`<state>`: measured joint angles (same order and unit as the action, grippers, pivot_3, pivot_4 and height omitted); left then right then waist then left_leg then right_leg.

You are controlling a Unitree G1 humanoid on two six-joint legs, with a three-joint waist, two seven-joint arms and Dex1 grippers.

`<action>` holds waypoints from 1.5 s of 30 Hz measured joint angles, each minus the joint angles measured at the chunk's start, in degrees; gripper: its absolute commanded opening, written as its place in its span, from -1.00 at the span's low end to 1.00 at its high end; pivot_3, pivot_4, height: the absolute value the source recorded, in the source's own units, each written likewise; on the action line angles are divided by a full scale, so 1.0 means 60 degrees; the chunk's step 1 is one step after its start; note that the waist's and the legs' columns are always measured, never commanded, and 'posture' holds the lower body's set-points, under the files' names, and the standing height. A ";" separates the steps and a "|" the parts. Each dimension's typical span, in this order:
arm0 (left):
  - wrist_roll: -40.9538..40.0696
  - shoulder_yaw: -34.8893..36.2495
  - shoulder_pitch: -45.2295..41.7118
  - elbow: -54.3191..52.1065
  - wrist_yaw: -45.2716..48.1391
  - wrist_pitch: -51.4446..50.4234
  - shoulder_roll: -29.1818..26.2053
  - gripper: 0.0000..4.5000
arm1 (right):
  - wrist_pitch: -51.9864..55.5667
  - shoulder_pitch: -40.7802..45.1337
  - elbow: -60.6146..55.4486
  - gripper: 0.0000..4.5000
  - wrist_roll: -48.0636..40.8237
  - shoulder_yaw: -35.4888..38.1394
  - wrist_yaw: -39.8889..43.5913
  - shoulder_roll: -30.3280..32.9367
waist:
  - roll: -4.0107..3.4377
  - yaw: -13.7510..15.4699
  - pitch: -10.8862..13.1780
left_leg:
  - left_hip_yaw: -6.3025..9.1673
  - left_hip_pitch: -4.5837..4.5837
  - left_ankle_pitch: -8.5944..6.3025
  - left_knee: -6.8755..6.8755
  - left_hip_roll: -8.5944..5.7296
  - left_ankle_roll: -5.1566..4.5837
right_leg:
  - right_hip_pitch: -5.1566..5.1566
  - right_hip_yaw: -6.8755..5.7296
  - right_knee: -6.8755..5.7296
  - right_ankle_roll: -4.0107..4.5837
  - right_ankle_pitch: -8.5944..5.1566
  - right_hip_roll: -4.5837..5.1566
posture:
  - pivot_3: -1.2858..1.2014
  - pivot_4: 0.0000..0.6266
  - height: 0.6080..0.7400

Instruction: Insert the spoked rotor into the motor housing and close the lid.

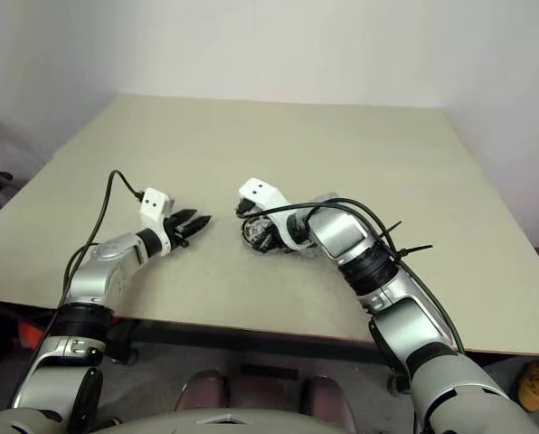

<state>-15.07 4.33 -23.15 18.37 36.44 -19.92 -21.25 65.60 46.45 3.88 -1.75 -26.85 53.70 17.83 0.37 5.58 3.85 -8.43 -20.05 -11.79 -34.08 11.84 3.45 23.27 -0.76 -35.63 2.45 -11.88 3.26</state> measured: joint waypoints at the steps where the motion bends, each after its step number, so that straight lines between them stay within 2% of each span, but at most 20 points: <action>1: 0.0000 0.0000 0.0000 0.0001 0.0000 0.0000 0.0000 0.08 | -0.0056 0.0000 -0.0046 0.04 -0.0037 0.0006 -0.0029 0.0050 | 0.0000 -0.0002 0.0000 | 0.0000 0.0000 0.0000 0.0001 0.0000 0.0000 | 0.0000 0.0000 -0.0001 0.0000 0.0000 0.0000 | 0.03 -1.00 1.00; 4: 0.0000 0.0000 0.0000 0.0001 0.0001 0.0000 -0.0002 0.08 | -0.0008 0.0001 -0.0341 0.48 -0.0241 0.0028 -0.0059 0.0262 | 0.0000 -0.0002 0.0000 | 0.0000 0.0000 0.0001 0.0001 0.0002 0.0002 | 0.0001 -0.0001 -0.0001 -0.0001 0.0000 -0.0002 | 0.03 -1.00 1.00; 10: -0.0004 -0.0003 -0.0001 0.0006 0.0015 -0.0002 0.0028 0.08 | 0.0624 0.0212 -0.1108 0.48 -0.0975 0.1059 -0.0418 0.0376 | 0.0000 -0.0004 0.0000 | 0.0000 0.0000 0.0001 0.0002 0.0002 0.0002 | 0.0002 -0.0001 0.0000 -0.0001 -0.0001 -0.0004 | 0.03 -1.00 1.00; 14: -0.0010 -0.0011 -0.0003 0.0012 0.0026 -0.0007 0.0127 0.08 | 0.0250 -0.0051 -0.1387 0.48 -0.1385 0.3232 -0.1625 -0.0110 | 0.0000 0.0020 0.0000 | 0.0000 -0.0002 0.0002 0.0002 -0.0001 0.0003 | 0.0001 0.0000 0.0002 -0.0002 -0.0001 -0.0001 | 0.03 -1.00 1.00; 17: -0.0008 -0.0017 -0.0007 0.0069 0.0056 -0.0010 0.0132 0.08 | 0.0372 -0.0395 -0.1551 0.48 -0.1645 0.4419 -0.2239 -0.0045 | 0.0000 0.0043 0.0000 | 0.0000 -0.0004 0.0001 0.0001 -0.0007 0.0003 | 0.0000 0.0001 0.0006 -0.0004 -0.0001 0.0002 | 0.03 -1.00 1.00; 21: 0.0011 -0.0104 -0.0157 0.0346 0.0198 -0.0009 0.0154 0.08 | 0.2181 -0.1228 -0.2249 0.48 -0.2295 0.5795 -0.2439 0.0578 | 0.0000 0.0077 0.0000 | 0.0002 0.0000 0.0002 0.0010 -0.0006 0.0003 | -0.0004 0.0000 0.0010 -0.0007 -0.0002 -0.0001 | 0.03 -1.00 1.00; 26: 0.0058 -0.0311 -0.0541 0.0741 0.0395 0.0019 0.0238 0.08 | 0.4248 -0.2271 -0.3175 0.48 -0.3276 0.7558 -0.2875 0.0718 | -0.0009 0.0046 -0.0003 | 0.0001 0.0016 0.0005 0.0014 -0.0006 0.0008 | -0.0009 0.0006 0.0004 -0.0008 -0.0002 -0.0003 | 0.03 -1.00 1.00; 30: 0.0107 -0.0382 -0.0610 0.0930 0.0490 0.0032 0.0259 0.08 | 0.4437 -0.3373 -0.3336 0.48 -0.4822 0.8487 -0.3692 0.0779 | -0.0016 0.0061 -0.0007 | -0.0001 0.0020 0.0006 0.0017 -0.0007 0.0011 | -0.0013 0.0007 0.0006 -0.0009 -0.0003 -0.0001 | 0.03 -1.00 1.00; 34: 0.0143 -0.0386 -0.0604 0.0997 0.0555 0.0035 0.0260 0.08 | 0.4441 -0.4742 -0.3463 0.48 -0.7280 0.8797 -0.5321 0.0777 | -0.0024 0.0081 -0.0009 | -0.0002 0.0023 0.0006 0.0027 -0.0011 0.0010 | -0.0018 0.0007 0.0024 -0.0010 -0.0004 0.0002 | 0.03 -1.00 1.00; 41: 0.0172 -0.0389 -0.0575 0.0998 0.0573 0.0033 0.0252 0.08 | 0.4438 -0.5225 -0.2975 0.48 -1.1161 0.8861 -0.8465 0.0663 | -0.0031 0.0063 -0.0012 | -0.0002 0.0023 0.0008 0.0029 -0.0011 0.0013 | -0.0020 0.0006 0.0026 -0.0073 -0.0041 0.0002 | 0.03 -1.00 1.00; 45: 0.0192 -0.0388 -0.0523 0.0996 0.0573 0.0032 0.0226 0.08 | 0.4436 -0.5217 -0.2303 0.48 -1.2675 0.8855 -1.0252 0.0103 | -0.0035 0.0056 -0.0014 | -0.0002 0.0013 0.0009 0.0039 -0.0011 0.0015 | -0.0016 0.0002 0.0030 -0.0076 -0.0043 0.0001 | 0.03 -1.00 1.00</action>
<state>-13.92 2.01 -26.29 24.34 39.88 -19.73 -19.89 92.22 15.15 -9.94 -77.81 26.28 -7.82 18.45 0.15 5.92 3.77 -8.44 -19.97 -11.74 -33.85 11.77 3.54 23.17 -0.75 -35.45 1.99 -12.14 3.27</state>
